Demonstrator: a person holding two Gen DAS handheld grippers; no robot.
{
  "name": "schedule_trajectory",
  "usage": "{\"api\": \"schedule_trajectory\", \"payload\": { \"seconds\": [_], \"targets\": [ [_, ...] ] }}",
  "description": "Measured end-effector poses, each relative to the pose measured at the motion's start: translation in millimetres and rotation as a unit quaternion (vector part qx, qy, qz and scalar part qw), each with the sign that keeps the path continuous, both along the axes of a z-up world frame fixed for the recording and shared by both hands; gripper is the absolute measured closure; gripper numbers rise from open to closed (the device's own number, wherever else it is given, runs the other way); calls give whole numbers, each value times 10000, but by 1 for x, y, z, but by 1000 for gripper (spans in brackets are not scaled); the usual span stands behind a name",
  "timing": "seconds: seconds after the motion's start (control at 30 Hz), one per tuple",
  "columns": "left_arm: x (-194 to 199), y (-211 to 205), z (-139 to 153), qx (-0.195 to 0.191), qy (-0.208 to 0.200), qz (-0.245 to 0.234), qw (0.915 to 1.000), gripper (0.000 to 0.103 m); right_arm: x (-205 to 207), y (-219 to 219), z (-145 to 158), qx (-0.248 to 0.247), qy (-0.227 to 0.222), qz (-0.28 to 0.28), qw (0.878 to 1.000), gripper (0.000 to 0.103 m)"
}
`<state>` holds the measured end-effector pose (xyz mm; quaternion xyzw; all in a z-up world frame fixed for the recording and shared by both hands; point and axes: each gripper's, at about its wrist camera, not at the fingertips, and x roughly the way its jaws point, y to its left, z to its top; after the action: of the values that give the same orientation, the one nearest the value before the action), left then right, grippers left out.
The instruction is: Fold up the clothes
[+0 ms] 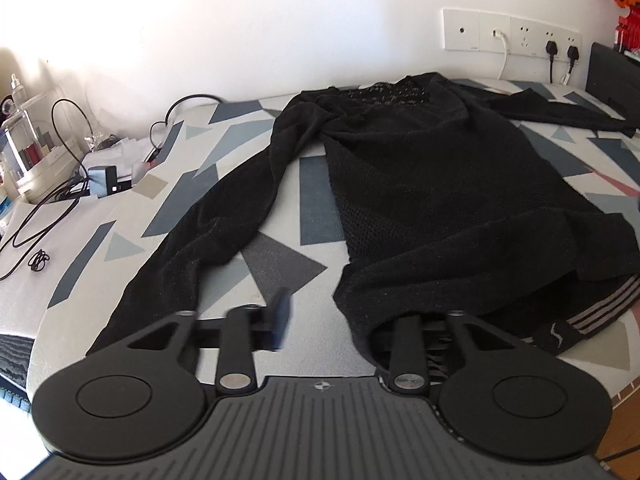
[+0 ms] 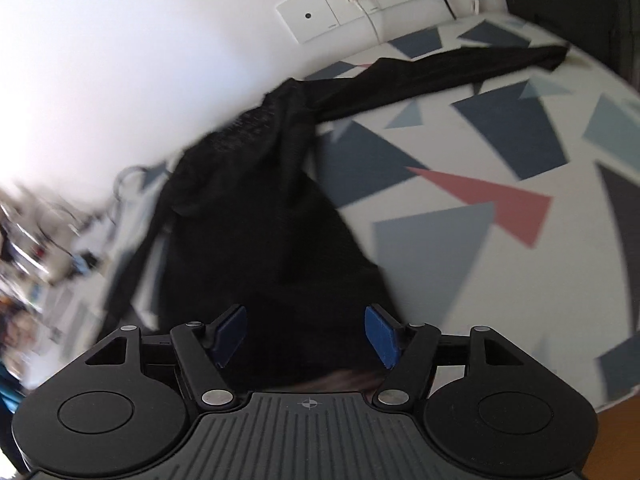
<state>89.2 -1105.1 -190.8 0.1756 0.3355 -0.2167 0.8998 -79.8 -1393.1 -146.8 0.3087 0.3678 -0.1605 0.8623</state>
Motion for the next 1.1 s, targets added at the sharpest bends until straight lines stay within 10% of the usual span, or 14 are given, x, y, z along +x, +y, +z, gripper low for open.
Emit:
{"api": "schedule_trajectory", "payload": {
  "seconds": [0.27, 0.4, 0.5, 0.83, 1.1],
  "targets": [
    [4, 2, -7, 124, 24, 6, 9999, 44, 1, 39, -32, -1592, 519, 505, 9846, 25],
    [7, 6, -13, 183, 124, 109, 9997, 45, 11, 46, -40, -1877, 585, 625, 9785, 28],
    [10, 11, -15, 145, 249, 195, 9994, 66, 13, 46, -42, -2058, 658, 699, 9739, 29],
    [13, 16, -15, 77, 319, 342, 9989, 62, -5, 29, -38, -2732, 714, 14, 9593, 45],
    [9, 16, -15, 212, 230, 344, 9989, 49, -12, 39, -42, -2628, 707, 571, 9606, 40]
  ]
}}
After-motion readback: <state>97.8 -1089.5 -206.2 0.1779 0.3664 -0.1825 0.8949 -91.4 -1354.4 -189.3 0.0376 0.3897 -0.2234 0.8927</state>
